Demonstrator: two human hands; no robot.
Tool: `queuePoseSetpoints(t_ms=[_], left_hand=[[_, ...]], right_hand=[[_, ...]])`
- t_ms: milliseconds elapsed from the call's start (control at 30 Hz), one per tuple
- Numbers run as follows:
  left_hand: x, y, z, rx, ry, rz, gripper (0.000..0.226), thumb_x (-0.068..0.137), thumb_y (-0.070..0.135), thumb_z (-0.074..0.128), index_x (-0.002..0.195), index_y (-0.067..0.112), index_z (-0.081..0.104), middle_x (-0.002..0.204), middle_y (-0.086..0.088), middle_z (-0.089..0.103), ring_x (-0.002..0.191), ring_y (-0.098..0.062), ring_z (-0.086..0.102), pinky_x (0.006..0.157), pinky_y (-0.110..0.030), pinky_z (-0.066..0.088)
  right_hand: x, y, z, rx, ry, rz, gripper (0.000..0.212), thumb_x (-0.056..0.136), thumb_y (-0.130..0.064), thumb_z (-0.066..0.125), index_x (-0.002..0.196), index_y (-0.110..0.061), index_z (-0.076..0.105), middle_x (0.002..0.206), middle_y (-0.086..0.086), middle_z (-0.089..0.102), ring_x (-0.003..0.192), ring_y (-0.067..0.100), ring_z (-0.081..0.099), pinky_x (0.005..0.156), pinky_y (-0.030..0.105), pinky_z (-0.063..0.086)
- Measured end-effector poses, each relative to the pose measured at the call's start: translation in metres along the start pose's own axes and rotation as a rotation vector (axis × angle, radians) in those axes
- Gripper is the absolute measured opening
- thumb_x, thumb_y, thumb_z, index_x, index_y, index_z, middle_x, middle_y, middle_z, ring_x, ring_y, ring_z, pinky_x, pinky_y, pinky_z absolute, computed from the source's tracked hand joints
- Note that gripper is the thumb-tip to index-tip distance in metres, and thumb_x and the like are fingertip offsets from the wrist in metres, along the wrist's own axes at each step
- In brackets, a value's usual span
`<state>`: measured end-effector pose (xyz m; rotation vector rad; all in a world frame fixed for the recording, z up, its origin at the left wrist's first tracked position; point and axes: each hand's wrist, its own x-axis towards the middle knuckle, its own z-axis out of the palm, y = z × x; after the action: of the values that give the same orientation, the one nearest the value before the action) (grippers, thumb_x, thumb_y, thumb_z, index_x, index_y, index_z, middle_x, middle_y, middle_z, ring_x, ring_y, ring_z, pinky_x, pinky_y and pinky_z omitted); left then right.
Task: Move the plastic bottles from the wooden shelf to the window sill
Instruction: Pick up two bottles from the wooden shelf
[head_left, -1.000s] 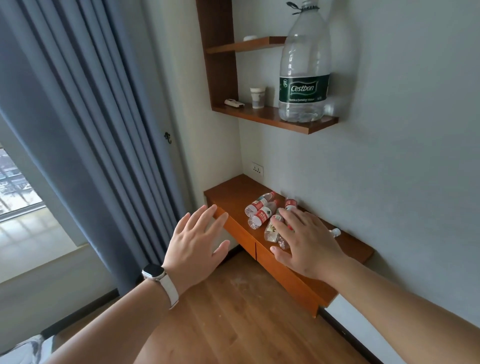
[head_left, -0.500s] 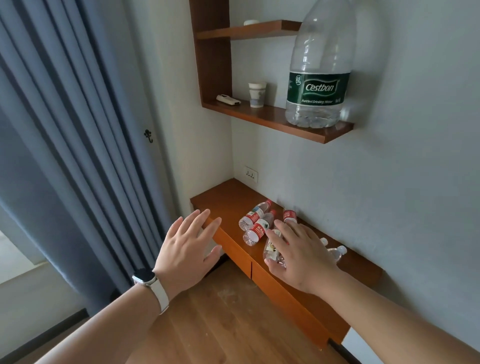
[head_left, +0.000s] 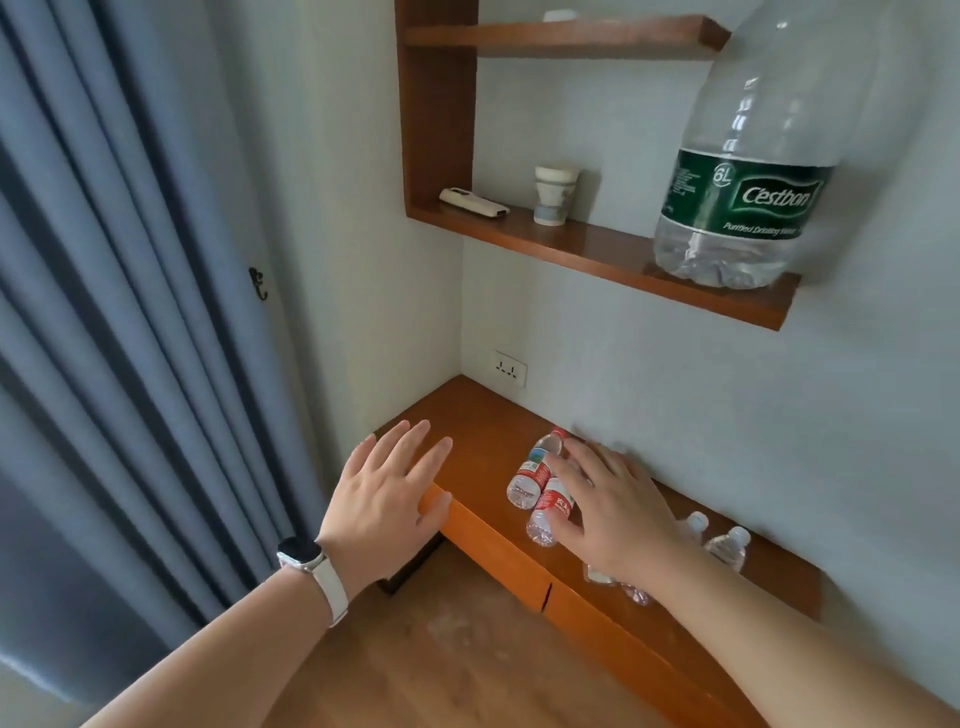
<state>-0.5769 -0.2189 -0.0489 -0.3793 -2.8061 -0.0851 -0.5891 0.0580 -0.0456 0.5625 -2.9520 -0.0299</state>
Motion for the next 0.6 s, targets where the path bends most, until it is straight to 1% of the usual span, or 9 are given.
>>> queuePoseSetpoints(t_ms=[100, 133, 167, 233, 333, 400, 467, 500, 600], left_hand=[[0.020, -0.013, 0.010, -0.037, -0.034, 0.027, 0.058, 0.095, 0.055, 0.041, 0.144, 0.026, 0.053, 0.149, -0.007, 0.052, 0.138, -0.033, 0.048, 0.111, -0.054, 0.037], [0.026, -0.014, 0.014, -0.052, -0.044, 0.035, 0.058, 0.095, 0.055, 0.042, 0.144, 0.026, 0.053, 0.150, -0.007, 0.052, 0.139, -0.033, 0.047, 0.111, -0.054, 0.036], [0.032, -0.015, 0.019, -0.066, -0.056, 0.044, 0.059, 0.095, 0.056, 0.041, 0.145, 0.026, 0.052, 0.151, -0.007, 0.051, 0.140, -0.033, 0.046, 0.112, -0.054, 0.035], [0.046, -0.015, 0.031, -0.090, -0.085, 0.060, 0.062, 0.096, 0.059, 0.034, 0.148, 0.029, 0.047, 0.156, -0.004, 0.044, 0.145, -0.031, 0.039, 0.116, -0.052, 0.028], [0.072, -0.010, 0.055, -0.104, -0.161, 0.059, 0.067, 0.095, 0.063, 0.019, 0.157, 0.036, 0.026, 0.167, 0.003, 0.021, 0.154, -0.023, 0.016, 0.123, -0.046, 0.009], [0.090, -0.004, 0.072, -0.108, -0.193, 0.051, 0.065, 0.098, 0.064, 0.018, 0.158, 0.039, 0.017, 0.169, 0.006, 0.012, 0.155, -0.020, 0.007, 0.123, -0.043, 0.002], [0.108, 0.002, 0.088, -0.119, -0.218, 0.041, 0.065, 0.098, 0.064, 0.017, 0.158, 0.040, 0.016, 0.169, 0.008, 0.010, 0.155, -0.019, 0.005, 0.123, -0.042, -0.001], [0.117, 0.005, 0.095, -0.122, -0.235, 0.033, 0.066, 0.096, 0.065, 0.014, 0.158, 0.040, 0.016, 0.169, 0.008, 0.010, 0.155, -0.018, 0.006, 0.122, -0.041, -0.001], [0.141, 0.013, 0.114, -0.118, -0.304, 0.014, 0.074, 0.089, 0.067, 0.005, 0.158, 0.041, 0.016, 0.169, 0.009, 0.009, 0.155, -0.018, 0.006, 0.122, -0.042, 0.000]], right_hand=[[0.012, -0.002, 0.007, -0.017, -0.027, 0.054, 0.068, 0.090, -0.066, 0.025, 0.144, -0.028, 0.043, 0.154, 0.003, 0.040, 0.140, 0.029, 0.038, 0.110, 0.044, 0.031], [0.015, -0.001, 0.010, -0.023, -0.026, 0.069, 0.066, 0.091, -0.065, 0.028, 0.142, -0.028, 0.044, 0.153, 0.003, 0.042, 0.140, 0.029, 0.039, 0.110, 0.044, 0.032], [0.019, 0.001, 0.014, -0.025, -0.029, 0.083, 0.065, 0.091, -0.065, 0.031, 0.143, -0.028, 0.044, 0.153, 0.003, 0.041, 0.140, 0.028, 0.038, 0.110, 0.045, 0.032], [0.027, 0.007, 0.021, -0.026, -0.037, 0.116, 0.065, 0.092, -0.066, 0.029, 0.146, -0.030, 0.038, 0.156, 0.001, 0.036, 0.143, 0.026, 0.033, 0.114, 0.044, 0.028], [0.038, 0.019, 0.034, -0.011, -0.058, 0.165, 0.065, 0.094, -0.066, 0.027, 0.149, -0.032, 0.030, 0.158, -0.001, 0.032, 0.145, 0.025, 0.028, 0.116, 0.041, 0.024], [0.045, 0.028, 0.046, 0.014, -0.063, 0.192, 0.064, 0.095, -0.065, 0.030, 0.149, -0.032, 0.030, 0.157, -0.001, 0.033, 0.145, 0.024, 0.029, 0.115, 0.039, 0.024], [0.055, 0.039, 0.061, 0.044, -0.073, 0.216, 0.063, 0.095, -0.065, 0.032, 0.148, -0.031, 0.029, 0.157, -0.001, 0.033, 0.144, 0.024, 0.030, 0.114, 0.040, 0.027], [0.061, 0.045, 0.070, 0.053, -0.084, 0.225, 0.064, 0.095, -0.066, 0.032, 0.148, -0.031, 0.028, 0.157, -0.002, 0.033, 0.144, 0.024, 0.030, 0.114, 0.041, 0.028], [0.080, 0.063, 0.096, 0.094, -0.128, 0.263, 0.066, 0.093, -0.070, 0.026, 0.148, -0.033, 0.028, 0.156, -0.004, 0.034, 0.144, 0.023, 0.032, 0.113, 0.046, 0.033]])
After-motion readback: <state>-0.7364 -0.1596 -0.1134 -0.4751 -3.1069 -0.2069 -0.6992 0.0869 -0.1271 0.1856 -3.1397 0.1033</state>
